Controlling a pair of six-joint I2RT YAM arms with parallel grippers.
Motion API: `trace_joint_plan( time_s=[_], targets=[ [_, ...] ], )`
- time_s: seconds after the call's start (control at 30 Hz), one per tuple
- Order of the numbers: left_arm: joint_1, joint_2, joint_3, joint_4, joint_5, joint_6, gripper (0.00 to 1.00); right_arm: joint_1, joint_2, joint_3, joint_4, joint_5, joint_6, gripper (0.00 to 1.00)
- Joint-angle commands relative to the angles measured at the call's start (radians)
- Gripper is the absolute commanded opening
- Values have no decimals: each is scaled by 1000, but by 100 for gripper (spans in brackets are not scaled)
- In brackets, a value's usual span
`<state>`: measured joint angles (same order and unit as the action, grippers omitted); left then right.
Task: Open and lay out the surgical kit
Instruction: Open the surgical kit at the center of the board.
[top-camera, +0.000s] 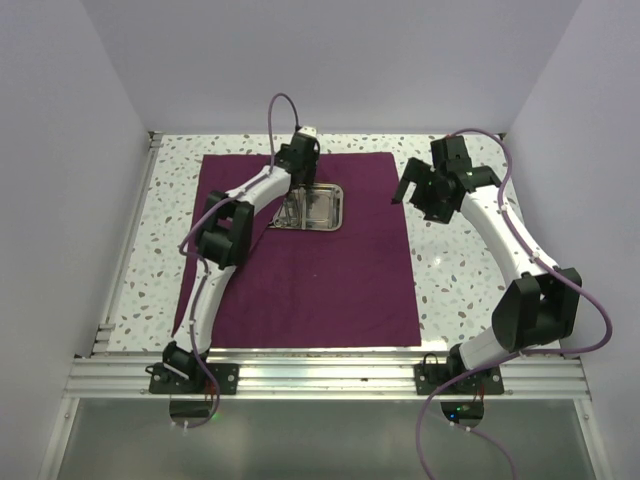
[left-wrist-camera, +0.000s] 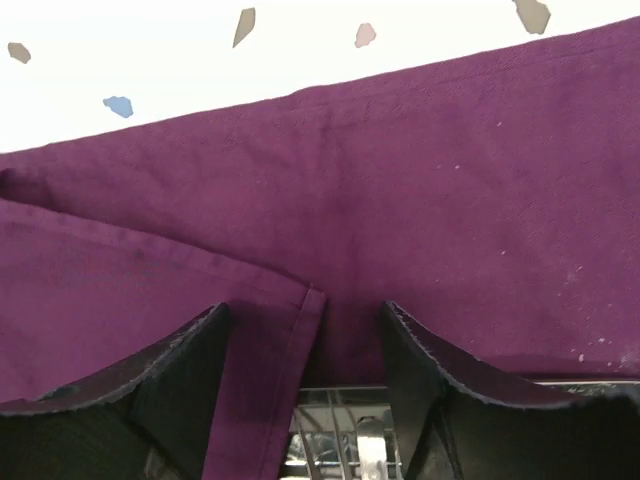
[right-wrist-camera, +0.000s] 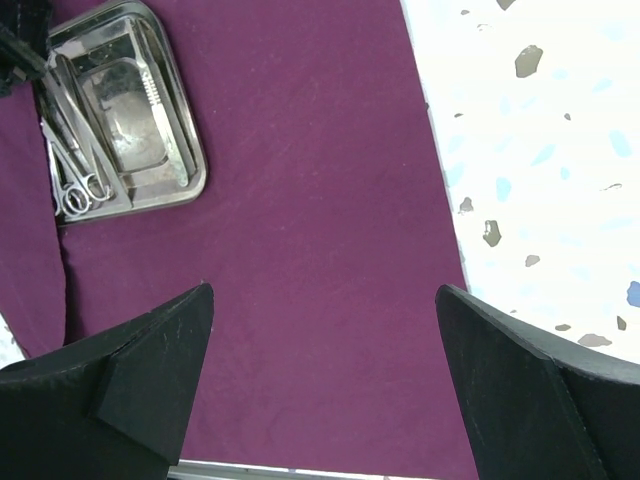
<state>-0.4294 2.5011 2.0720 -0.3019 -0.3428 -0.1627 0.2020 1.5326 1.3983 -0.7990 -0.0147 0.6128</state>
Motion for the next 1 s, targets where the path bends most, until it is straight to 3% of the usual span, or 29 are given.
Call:
trace_joint_plan(
  time_s=[0.0,0.27,0.5,0.6,0.63,0.73,0.97],
  targets=[
    [-2,-71,-50,-19,-48,20,64,-4,8,10,-11,30,-30,97],
    [0,-99,-99,4,-84,9,57,-7,4,-39,-11,38,-53,97],
    [9,-70,-24,-3,-88,40,46,-6,-3,-65,-8,33,-62,97],
    [15,-59,-1,-6,-97,46,31,-7,-3,-70,-8,36,-70,97],
    [18,-62,0,0,-101,48,21,-7,-2,-70,-8,36,-70,96],
    [26,-90,-6,23,-136,54,3,-7,4,-64,-8,36,-74,96],
    [110,-220,-72,99,-163,117,0,-6,49,-24,6,29,-67,96]
  ],
)
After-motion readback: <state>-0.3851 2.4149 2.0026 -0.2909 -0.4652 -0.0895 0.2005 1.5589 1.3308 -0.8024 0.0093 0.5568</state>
